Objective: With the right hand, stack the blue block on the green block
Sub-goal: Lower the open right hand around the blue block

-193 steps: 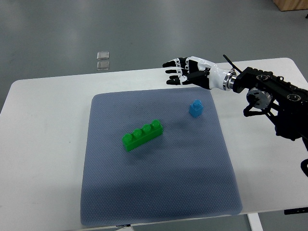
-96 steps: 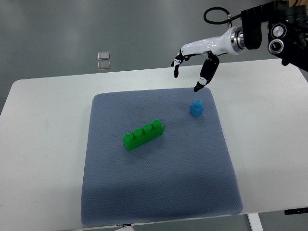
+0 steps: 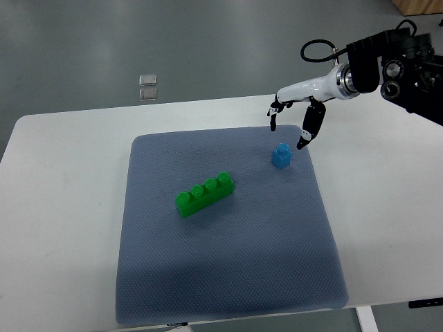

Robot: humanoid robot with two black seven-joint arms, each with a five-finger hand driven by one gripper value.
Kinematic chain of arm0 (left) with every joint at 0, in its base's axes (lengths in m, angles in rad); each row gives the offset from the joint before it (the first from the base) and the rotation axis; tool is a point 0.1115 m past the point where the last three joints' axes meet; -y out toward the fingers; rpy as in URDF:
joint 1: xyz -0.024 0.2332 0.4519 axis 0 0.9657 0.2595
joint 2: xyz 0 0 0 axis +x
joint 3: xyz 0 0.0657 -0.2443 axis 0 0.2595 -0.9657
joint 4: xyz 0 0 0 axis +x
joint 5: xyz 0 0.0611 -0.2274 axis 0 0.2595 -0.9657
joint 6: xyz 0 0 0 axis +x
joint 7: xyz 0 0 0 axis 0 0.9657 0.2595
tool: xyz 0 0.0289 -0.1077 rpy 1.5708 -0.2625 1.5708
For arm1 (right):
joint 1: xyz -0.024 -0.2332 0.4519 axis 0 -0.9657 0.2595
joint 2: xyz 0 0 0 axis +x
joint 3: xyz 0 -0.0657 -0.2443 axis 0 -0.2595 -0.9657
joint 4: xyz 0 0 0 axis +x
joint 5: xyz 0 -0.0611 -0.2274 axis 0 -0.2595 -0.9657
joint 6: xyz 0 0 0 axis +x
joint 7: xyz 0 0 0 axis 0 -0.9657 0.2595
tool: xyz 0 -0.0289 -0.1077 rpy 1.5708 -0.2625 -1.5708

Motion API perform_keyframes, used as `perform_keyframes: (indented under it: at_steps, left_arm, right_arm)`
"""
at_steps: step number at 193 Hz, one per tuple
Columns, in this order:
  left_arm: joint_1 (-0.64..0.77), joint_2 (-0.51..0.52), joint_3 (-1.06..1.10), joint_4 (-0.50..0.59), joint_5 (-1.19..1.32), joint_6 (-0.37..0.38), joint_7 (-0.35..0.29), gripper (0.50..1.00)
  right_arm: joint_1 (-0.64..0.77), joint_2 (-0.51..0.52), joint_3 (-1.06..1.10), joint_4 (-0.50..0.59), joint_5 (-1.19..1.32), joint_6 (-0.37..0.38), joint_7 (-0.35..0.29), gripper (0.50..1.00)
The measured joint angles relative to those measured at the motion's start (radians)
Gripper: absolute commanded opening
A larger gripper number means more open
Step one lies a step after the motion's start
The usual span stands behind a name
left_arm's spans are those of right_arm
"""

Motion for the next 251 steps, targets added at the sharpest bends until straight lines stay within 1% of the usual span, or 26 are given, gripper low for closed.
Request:
perform_keyframes:
  at_steps: [13,40,53,108,146,147,153,188,193,198,212,213,219,231,240,251]
  left_arm:
    - [0.000,0.000,0.000,0.000,-0.001,0.000,0.000,1.000]
    - [0.000,0.000,0.000,0.000,-0.001,0.000,0.000,1.000]
    - [0.000,0.000,0.000,0.000,-0.001,0.000,0.000,1.000]
    - [0.001,0.000,0.000,0.000,-0.001,0.000,0.000,1.000]
    - [0.001,0.000,0.000,0.000,-0.001,0.000,0.000,1.000]
    - [0.001,0.000,0.000,0.000,-0.001,0.000,0.000,1.000]
    - [0.001,0.000,0.000,0.000,-0.001,0.000,0.000,1.000]
    - [0.001,0.000,0.000,0.000,-0.001,0.000,0.000,1.000]
    - [0.001,0.000,0.000,0.000,-0.001,0.000,0.000,1.000]
    - [0.001,0.000,0.000,0.000,-0.001,0.000,0.000,1.000]
    - [0.001,0.000,0.000,0.000,-0.001,0.000,0.000,1.000]
    - [0.001,0.000,0.000,0.000,-0.001,0.000,0.000,1.000]
    - [0.001,0.000,0.000,0.000,-0.001,0.000,0.000,1.000]
    - [0.001,0.000,0.000,0.000,-0.001,0.000,0.000,1.000]
    - [0.001,0.000,0.000,0.000,-0.001,0.000,0.000,1.000]
    - [0.001,0.000,0.000,0.000,-0.001,0.000,0.000,1.000]
  right_arm:
    - [-0.019,0.021,-0.001,-0.022,-0.001,-0.011,0.000,0.928]
    - [-0.064,0.069,-0.001,-0.082,-0.006,-0.103,0.027,0.926]
    - [-0.079,0.092,-0.002,-0.107,-0.018,-0.133,0.041,0.926]
    - [-0.135,0.169,-0.005,-0.204,-0.122,-0.212,0.076,0.926]
    - [-0.153,0.213,-0.029,-0.281,-0.131,-0.259,0.093,0.907]
    - [-0.153,0.214,-0.030,-0.282,-0.131,-0.260,0.094,0.863]
    - [-0.153,0.215,-0.037,-0.288,-0.131,-0.266,0.097,0.834]
    - [-0.154,0.220,-0.101,-0.313,-0.130,-0.309,0.122,0.827]
    - [-0.154,0.220,-0.109,-0.316,-0.130,-0.315,0.125,0.817]
    - [-0.154,0.220,-0.115,-0.318,-0.130,-0.320,0.129,0.795]
    - [-0.155,0.220,-0.124,-0.322,-0.130,-0.327,0.134,0.793]
    - [-0.155,0.220,-0.124,-0.322,-0.130,-0.327,0.134,0.779]
    - [-0.155,0.220,-0.125,-0.323,-0.130,-0.329,0.135,0.758]
    - [-0.155,0.220,-0.126,-0.323,-0.130,-0.330,0.137,0.754]
    - [-0.155,0.220,-0.126,-0.324,-0.130,-0.330,0.138,0.723]
    - [-0.154,0.220,-0.126,-0.324,-0.130,-0.330,0.138,0.711]
